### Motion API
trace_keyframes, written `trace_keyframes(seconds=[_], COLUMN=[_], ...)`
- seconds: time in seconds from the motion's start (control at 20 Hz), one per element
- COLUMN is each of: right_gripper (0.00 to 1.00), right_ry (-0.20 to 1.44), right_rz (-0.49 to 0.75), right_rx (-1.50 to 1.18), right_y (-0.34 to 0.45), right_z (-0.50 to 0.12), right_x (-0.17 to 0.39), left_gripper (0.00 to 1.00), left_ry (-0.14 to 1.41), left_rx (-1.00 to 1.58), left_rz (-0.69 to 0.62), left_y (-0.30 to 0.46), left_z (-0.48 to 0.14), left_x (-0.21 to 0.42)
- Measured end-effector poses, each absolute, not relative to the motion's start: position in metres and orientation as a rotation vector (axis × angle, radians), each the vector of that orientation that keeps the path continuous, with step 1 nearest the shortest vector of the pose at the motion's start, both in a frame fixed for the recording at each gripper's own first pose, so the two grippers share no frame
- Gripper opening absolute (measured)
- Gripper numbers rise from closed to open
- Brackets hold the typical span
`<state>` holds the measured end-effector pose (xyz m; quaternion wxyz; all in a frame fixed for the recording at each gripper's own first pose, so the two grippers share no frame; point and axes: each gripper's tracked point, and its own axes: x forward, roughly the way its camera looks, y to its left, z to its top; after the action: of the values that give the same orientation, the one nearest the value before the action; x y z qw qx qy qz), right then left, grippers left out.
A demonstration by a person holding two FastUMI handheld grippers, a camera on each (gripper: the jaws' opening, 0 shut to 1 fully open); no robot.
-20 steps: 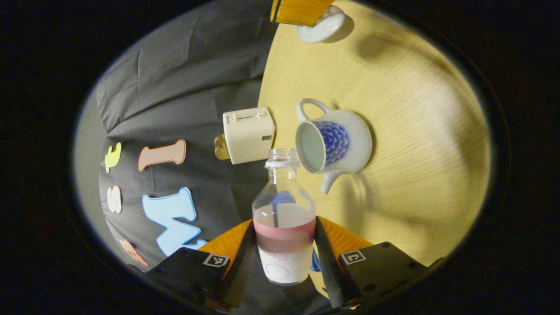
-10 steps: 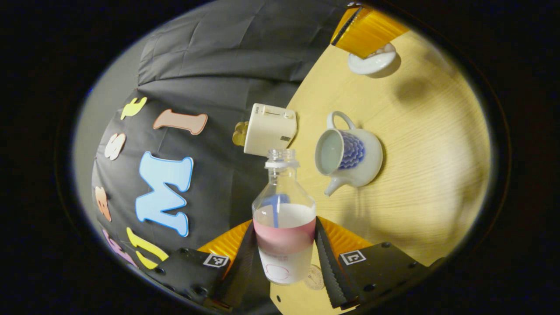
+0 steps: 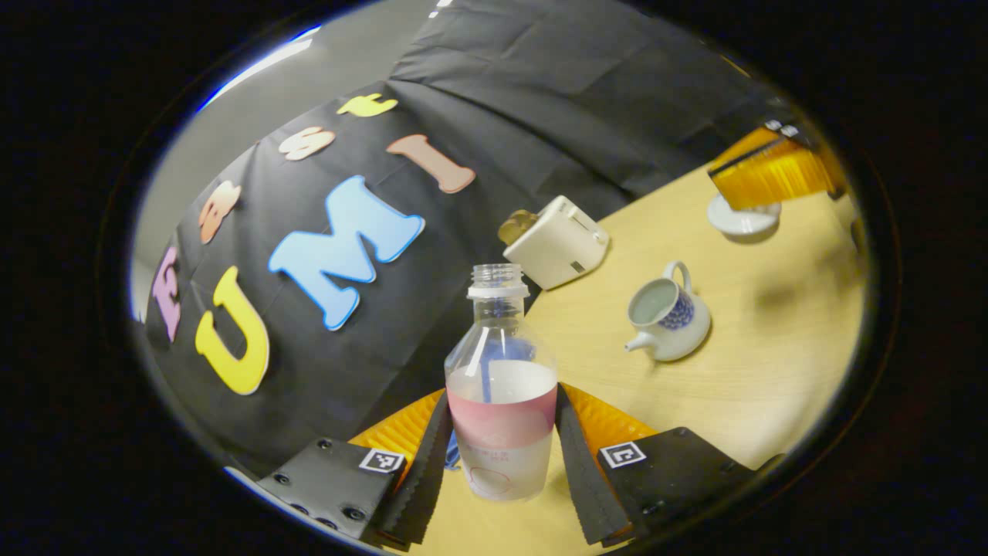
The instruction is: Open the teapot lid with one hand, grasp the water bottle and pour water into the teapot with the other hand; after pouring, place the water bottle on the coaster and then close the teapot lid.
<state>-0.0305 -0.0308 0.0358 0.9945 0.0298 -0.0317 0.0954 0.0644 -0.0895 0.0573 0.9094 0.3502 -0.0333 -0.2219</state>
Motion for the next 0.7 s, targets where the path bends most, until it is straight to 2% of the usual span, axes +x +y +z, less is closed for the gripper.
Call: trace_keyframes(seconds=[0.4,0.55,0.7], right_gripper=[0.05,0.05,0.05], right_ry=[-0.064,-0.056,-0.043], right_rz=[0.238,0.243,0.246], right_rx=[-0.007,-0.004,0.007], right_y=[0.009,0.014,0.015], right_z=[0.029,0.017,0.016], right_x=[-0.017,-0.010,-0.004], left_gripper=[0.84,0.84,0.84], left_ry=[-0.083,-0.096,-0.081], left_rx=[0.049,-0.031,-0.040], left_rz=[-0.227,-0.181,-0.191], left_y=[-0.012,0.000,-0.003], left_z=[0.063,0.056,0.054], left_x=[0.026,0.018,0.033])
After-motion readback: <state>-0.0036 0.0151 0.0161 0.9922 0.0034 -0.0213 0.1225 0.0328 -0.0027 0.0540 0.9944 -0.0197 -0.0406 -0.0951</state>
